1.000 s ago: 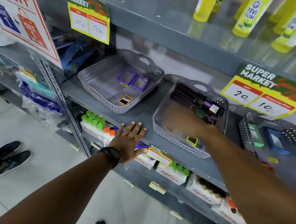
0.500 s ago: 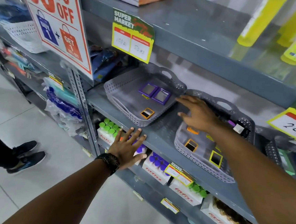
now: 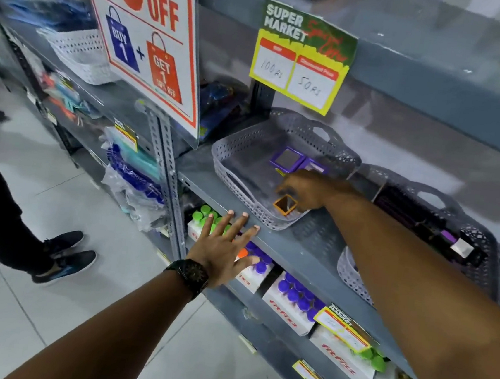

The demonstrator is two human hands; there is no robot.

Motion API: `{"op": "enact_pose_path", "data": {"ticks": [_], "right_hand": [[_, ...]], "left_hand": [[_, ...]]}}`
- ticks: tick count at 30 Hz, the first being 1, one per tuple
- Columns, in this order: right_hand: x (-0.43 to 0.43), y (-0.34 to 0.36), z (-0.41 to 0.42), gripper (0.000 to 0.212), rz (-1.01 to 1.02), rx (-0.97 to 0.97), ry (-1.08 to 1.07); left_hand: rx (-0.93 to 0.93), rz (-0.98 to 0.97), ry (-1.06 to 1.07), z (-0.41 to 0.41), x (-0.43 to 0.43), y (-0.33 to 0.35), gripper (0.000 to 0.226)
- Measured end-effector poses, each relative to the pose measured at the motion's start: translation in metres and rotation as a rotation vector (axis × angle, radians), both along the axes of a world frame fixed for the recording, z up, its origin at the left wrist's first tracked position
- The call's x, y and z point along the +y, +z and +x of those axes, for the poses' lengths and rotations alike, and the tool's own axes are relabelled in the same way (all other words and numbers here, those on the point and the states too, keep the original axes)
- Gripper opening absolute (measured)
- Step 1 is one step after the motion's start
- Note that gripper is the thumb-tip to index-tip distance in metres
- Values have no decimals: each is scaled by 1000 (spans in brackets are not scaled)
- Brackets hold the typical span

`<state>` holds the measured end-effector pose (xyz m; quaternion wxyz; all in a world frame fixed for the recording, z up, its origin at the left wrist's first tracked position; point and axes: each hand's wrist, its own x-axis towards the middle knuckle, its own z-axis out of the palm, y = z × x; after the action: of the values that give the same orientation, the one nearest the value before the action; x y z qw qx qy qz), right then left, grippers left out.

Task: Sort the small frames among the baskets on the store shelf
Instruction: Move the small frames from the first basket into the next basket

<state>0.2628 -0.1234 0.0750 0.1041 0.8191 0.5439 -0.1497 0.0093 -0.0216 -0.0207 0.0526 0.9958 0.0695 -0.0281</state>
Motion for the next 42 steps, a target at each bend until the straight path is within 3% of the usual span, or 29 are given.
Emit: {"op": "enact_pose_path", "data": {"ticks": [4, 9, 13, 19, 25, 29, 34, 42], "right_hand": [[8, -15, 16, 59, -26, -9, -2], [4, 0, 9, 22, 23, -37, 50], [-16, 22, 6, 45, 273, -64, 74], [-91, 66, 1, 41, 421, -184, 25], [-174, 65, -1, 40, 397, -233, -48], [-212, 54, -12, 41, 342, -157, -31], [-229, 31, -27, 56, 166, -111, -135], [-226, 14, -35, 55, -26, -77, -97]], "left_hand": [[-49, -20, 3, 1, -2, -7, 73], [-143, -43, -3, -1, -9, -13, 77], [-162, -9, -162, -2, -28, -10, 78], [-83, 24, -289, 13, -68, -5, 79], [-37, -12, -241, 37, -99, 5, 93], [-63, -29, -199, 44, -106, 0, 90], [-118, -53, -213, 48, -105, -4, 90], [-126, -76, -184, 52, -104, -9, 84]]}}
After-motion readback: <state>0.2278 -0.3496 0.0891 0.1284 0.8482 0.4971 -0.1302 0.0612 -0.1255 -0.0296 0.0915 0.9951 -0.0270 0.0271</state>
